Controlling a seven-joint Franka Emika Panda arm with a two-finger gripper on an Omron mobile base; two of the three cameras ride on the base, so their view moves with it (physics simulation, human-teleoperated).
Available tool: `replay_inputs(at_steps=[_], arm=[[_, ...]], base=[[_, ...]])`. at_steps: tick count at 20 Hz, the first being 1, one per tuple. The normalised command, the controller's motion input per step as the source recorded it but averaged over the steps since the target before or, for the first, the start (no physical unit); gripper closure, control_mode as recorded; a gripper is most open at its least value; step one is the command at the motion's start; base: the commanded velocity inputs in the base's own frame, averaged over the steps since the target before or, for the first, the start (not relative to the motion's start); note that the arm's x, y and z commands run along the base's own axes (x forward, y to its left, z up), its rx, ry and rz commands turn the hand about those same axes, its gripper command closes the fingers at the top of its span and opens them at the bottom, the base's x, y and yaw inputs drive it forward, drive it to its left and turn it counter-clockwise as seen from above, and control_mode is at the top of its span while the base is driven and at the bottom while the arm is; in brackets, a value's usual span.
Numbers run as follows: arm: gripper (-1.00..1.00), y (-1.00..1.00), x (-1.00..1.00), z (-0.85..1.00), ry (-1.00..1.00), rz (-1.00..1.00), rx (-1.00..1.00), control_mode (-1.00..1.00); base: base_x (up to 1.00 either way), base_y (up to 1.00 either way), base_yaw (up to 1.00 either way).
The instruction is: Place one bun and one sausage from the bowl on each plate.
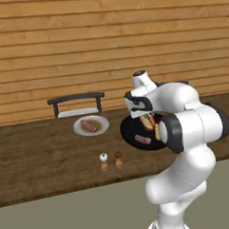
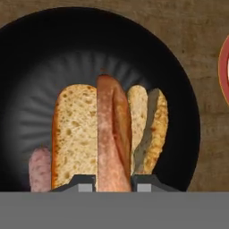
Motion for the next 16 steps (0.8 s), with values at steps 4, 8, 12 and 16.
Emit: replay_inputs(at_steps=[4, 8, 12, 16], arm=[[1.00, 0.85, 0.54, 0.25, -0.08, 0.21, 0.15, -1.00], [1.00, 0.95, 0.94, 0.21, -0.01, 0.42, 0.18, -1.00], [1.00, 0.83, 1.00, 0.00, 0.08, 0.46, 0.22, -1.00], [1.00, 1.00, 1.00, 0.01, 0.21, 0.35, 0.11, -1.00]], base=[[0.00, 0.00, 0.00], [0.00, 0.00, 0.00], [0.00, 0.00, 0.00], [0.00, 0.00, 0.00]])
